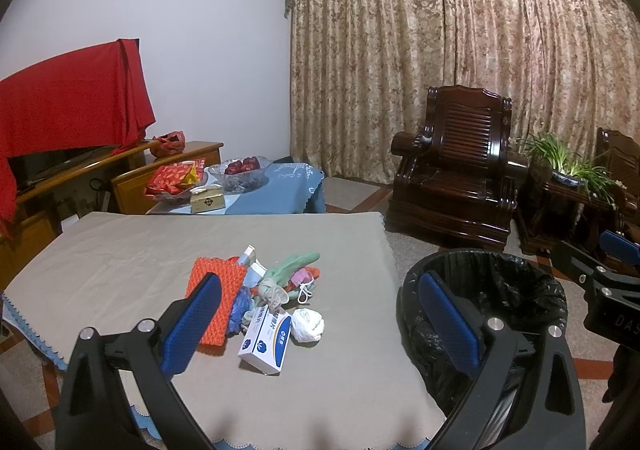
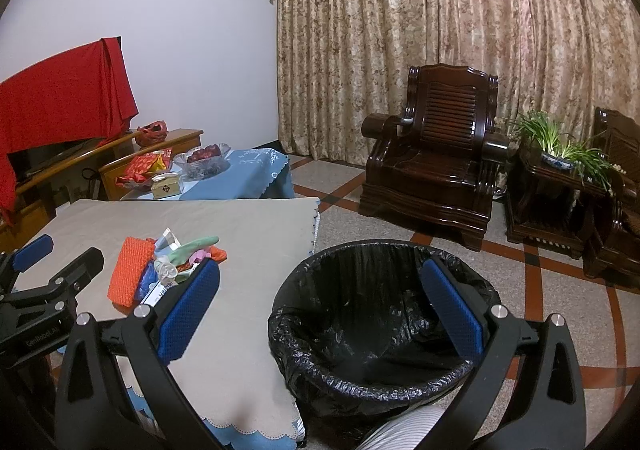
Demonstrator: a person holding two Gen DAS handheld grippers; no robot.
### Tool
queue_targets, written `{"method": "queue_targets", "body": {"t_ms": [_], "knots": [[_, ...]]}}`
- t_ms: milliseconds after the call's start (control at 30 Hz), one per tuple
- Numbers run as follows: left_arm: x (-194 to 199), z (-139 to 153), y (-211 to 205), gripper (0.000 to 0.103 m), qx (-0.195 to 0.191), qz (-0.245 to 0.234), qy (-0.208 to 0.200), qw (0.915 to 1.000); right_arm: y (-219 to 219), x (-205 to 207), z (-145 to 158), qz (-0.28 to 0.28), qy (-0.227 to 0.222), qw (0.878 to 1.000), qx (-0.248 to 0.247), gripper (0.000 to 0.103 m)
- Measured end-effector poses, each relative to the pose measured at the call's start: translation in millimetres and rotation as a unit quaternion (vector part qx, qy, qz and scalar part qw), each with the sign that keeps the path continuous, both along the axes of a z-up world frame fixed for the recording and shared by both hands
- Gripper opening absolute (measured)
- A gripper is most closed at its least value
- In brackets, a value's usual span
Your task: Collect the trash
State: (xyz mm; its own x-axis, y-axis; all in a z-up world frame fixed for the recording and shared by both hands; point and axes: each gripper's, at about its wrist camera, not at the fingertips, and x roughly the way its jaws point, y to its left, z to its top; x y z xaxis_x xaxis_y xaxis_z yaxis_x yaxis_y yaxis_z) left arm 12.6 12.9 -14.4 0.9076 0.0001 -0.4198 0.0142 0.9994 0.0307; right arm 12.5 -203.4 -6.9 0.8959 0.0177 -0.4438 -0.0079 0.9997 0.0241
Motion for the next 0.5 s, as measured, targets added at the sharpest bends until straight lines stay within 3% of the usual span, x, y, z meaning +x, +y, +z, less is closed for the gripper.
{"method": "queue_targets", "body": {"t_ms": [500], "knots": [[-1.0, 1.4, -1.7, 0.097, 0.001, 0.000, 0.001, 1.0000, 0.1, 1.2, -0.2, 0.000, 0.001, 1.000, 0.001, 0.098]]}}
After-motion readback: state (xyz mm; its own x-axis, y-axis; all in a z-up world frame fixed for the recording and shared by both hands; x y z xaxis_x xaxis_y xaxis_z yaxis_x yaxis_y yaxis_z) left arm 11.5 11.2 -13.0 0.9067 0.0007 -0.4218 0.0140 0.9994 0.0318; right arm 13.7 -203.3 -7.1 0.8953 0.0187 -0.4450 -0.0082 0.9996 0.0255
